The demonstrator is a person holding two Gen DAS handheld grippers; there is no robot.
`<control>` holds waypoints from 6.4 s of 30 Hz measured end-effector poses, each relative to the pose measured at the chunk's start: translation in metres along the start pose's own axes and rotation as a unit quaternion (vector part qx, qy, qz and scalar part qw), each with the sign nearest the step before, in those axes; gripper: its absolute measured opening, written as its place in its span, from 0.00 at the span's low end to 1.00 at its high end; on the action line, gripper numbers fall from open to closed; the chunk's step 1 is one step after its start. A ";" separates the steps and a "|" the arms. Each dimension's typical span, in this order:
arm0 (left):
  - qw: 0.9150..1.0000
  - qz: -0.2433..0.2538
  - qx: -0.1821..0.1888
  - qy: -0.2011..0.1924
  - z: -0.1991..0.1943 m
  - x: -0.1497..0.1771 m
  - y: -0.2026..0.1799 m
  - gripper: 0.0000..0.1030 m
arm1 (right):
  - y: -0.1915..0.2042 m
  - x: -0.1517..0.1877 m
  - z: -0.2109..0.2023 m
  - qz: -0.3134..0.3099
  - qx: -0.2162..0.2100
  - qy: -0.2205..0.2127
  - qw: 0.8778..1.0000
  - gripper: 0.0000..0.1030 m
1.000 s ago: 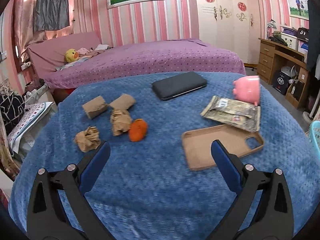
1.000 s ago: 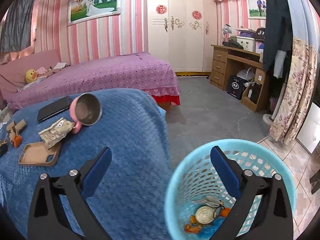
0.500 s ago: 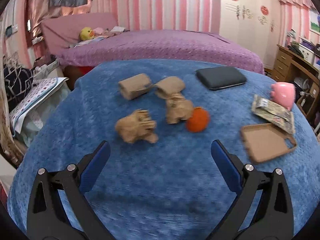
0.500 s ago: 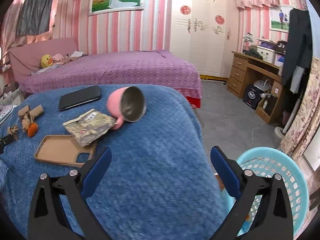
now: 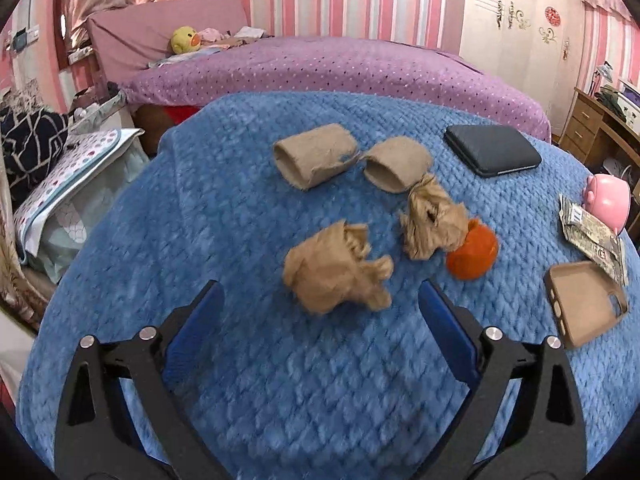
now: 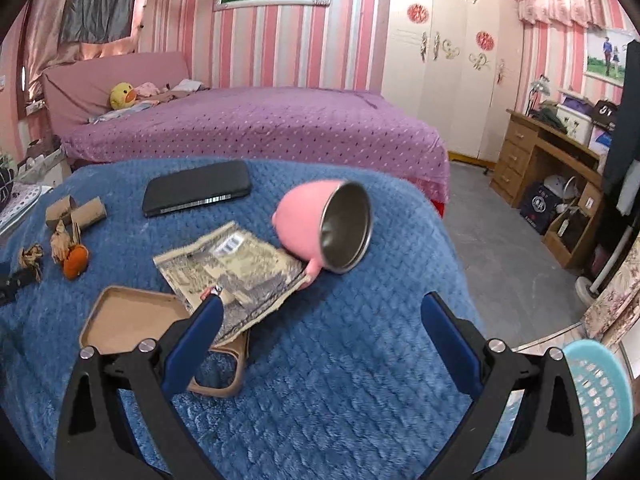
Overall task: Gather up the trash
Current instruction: 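Grasp the crumpled brown paper with the left tool while the right tool grasps the printed snack wrapper, then carry brown paper and snack wrapper over the basket and open both tools, then grasp another crumpled brown paper with the left tool while the right tool grasps an orange peel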
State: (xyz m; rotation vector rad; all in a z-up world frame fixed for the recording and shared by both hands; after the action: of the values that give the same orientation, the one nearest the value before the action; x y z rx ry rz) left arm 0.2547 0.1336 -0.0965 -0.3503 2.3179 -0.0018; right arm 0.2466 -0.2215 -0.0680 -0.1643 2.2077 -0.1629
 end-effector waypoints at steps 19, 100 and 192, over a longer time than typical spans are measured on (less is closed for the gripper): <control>1.000 -0.004 -0.008 -0.030 -0.033 0.000 0.013 0.48 | 0.076 -0.006 0.035 -0.134 -0.041 0.040 0.989 0.72; 0.962 0.162 0.216 -0.029 -0.150 0.143 -0.380 0.49 | -0.260 0.110 -0.147 0.074 0.069 -0.037 0.994 0.04; 0.998 0.024 0.018 -0.063 -0.065 -0.002 -0.062 0.94 | -0.029 -0.002 -0.050 0.042 0.016 -0.031 0.999 0.95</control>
State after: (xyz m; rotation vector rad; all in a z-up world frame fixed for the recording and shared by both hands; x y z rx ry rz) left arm 0.2255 0.0671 -0.0433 -0.2672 2.1981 0.0016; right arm 0.2093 -0.2471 -0.0317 -0.0580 2.1445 -0.1437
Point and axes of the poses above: each gripper's, at about its wrist camera, not at the fingertips, and z roughly the way its jaws point, y to its left, x to its underside, the point moved 6 cm from there along z, roughly the way its jaws point, and after that the axes turned 9 degrees about -z, right-handed, at the moved point
